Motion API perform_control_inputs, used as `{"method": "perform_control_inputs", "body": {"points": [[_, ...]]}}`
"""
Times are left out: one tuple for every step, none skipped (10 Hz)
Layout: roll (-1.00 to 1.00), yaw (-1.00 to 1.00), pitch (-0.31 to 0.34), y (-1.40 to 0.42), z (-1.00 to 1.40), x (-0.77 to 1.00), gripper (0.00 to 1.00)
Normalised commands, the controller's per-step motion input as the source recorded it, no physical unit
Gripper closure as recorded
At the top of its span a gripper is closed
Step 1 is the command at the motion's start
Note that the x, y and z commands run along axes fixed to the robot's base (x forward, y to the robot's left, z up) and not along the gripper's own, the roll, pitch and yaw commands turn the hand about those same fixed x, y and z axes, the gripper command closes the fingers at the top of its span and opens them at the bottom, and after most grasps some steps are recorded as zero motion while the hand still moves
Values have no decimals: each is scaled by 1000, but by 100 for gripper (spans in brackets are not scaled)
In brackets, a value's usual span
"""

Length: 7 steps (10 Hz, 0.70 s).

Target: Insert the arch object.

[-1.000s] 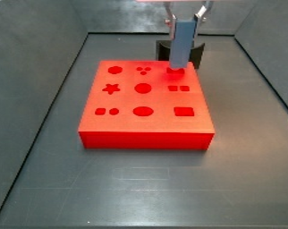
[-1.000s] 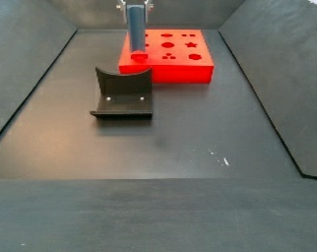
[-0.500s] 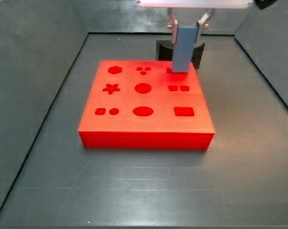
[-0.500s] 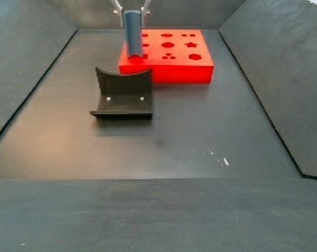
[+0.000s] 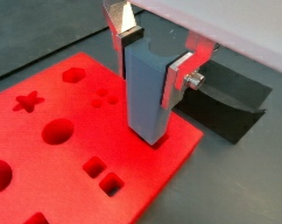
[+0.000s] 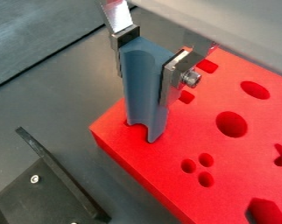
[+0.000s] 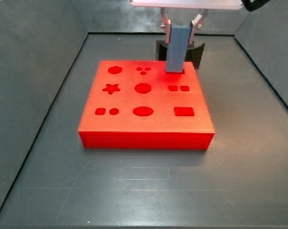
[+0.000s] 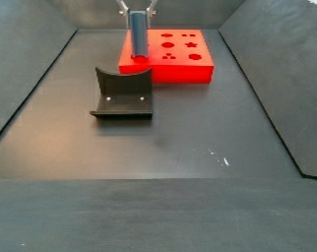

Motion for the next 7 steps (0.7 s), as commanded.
{"method": "perform_control_inputs", "body": {"points": [[14, 117, 0, 43, -151, 134, 100], [20, 103, 0, 37, -177, 146, 100], [36, 69, -1, 3, -206, 0, 100], [0, 0, 0, 0, -174, 0, 100], [0, 0, -14, 0, -260, 17, 100], [0, 0, -39, 0, -497, 74, 100], [7, 0, -17, -49, -689, 129, 100]]}}
